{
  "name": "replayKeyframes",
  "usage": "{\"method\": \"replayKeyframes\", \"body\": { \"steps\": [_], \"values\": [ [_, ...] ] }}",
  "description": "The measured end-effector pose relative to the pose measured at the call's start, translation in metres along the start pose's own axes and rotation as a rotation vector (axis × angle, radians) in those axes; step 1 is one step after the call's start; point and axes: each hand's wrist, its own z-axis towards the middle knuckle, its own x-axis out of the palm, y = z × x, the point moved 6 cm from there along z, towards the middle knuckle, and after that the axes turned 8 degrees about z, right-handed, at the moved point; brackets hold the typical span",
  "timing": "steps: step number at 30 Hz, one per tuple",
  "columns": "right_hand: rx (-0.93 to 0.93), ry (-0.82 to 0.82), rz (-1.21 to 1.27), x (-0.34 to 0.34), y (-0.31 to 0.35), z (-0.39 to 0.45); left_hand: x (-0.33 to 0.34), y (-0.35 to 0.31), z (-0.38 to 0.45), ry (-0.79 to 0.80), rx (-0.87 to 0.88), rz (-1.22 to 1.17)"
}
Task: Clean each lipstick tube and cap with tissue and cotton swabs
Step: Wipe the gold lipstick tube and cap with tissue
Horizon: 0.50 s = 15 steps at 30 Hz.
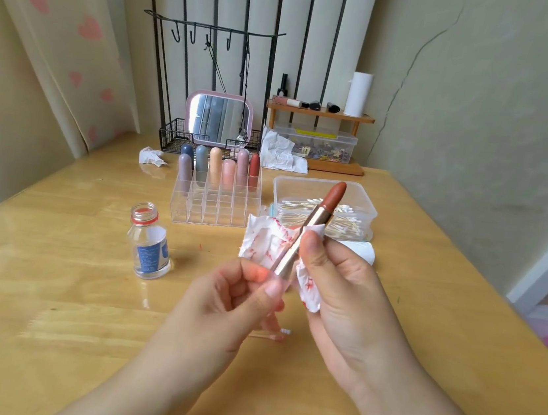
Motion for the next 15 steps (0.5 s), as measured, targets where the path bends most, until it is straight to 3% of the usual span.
{"method": "replayKeyframes", "body": {
  "steps": [4, 12, 15],
  "values": [
    [0.022, -0.006, -0.045, -0.002, 0.001, -0.001, 0.009, 0.003, -0.002, 0.12, -0.067, -0.058],
    [-0.04, -0.03, -0.001, -0.002, -0.004, 0.002, -0.001, -0.011, -0.005, -0.137, 0.102, 0.052],
    [0.01, -0.041, -0.01, -0.002, -0.001, -0.001, 0.002, -0.007, -0.004, -0.068, 0.052, 0.043]
  ]
}}
